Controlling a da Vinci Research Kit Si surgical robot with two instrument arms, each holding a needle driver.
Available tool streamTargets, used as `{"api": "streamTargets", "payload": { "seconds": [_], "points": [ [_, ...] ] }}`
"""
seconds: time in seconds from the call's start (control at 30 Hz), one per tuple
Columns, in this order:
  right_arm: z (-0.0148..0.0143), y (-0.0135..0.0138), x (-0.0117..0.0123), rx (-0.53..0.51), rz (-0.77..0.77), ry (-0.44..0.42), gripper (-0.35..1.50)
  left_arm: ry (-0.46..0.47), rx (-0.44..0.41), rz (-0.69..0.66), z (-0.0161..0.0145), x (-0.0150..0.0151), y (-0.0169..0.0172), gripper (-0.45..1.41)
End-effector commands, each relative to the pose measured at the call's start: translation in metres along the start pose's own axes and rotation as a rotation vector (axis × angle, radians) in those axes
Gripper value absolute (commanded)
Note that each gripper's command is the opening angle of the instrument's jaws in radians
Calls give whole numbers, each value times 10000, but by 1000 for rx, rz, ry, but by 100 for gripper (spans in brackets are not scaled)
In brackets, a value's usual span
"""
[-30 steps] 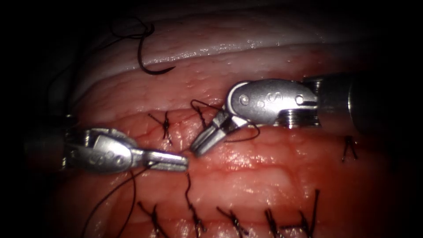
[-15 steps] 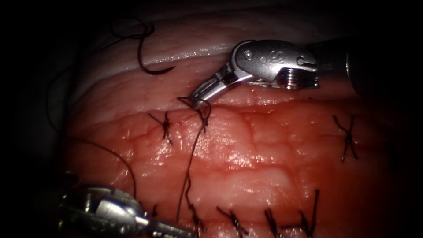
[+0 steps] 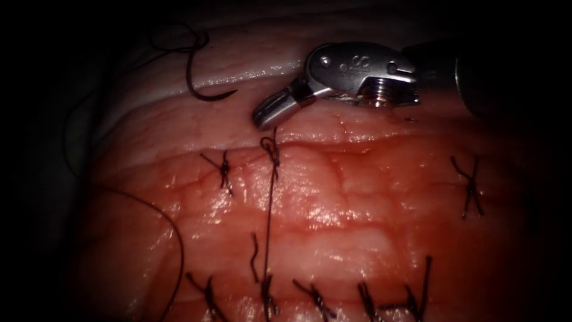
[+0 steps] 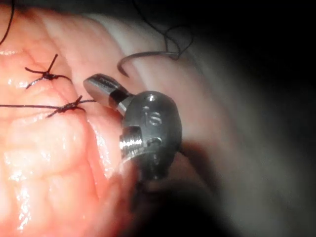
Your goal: Wound Closure
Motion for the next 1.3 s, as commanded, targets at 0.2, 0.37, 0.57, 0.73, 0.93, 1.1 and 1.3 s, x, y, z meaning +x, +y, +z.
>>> {"api": "streamTargets", "payload": {
  "seconds": [0.2,0.37,0.57,0.73,0.93,1.1,1.3],
  "points": [
    [7,15,-4,-64,27,-22,-35,74,-75,17,32,7,6,-45],
    [6,20,-5,-99,40,-34,-35,89,-98,16,42,8,9,-45],
    [16,25,-10,-146,63,-68,-35,101,-144,13,63,-2,21,-45],
    [15,28,-10,-171,72,-79,-35,109,-158,15,69,-3,24,-45],
    [15,28,-11,-196,80,-92,-35,116,-175,11,74,-5,31,-45],
    [17,22,-12,-211,84,-95,-35,120,-172,9,69,-3,25,-45],
    [-7,12,-1,-247,98,37,123,69,-79,27,23,20,-13,-45]
  ]
}}
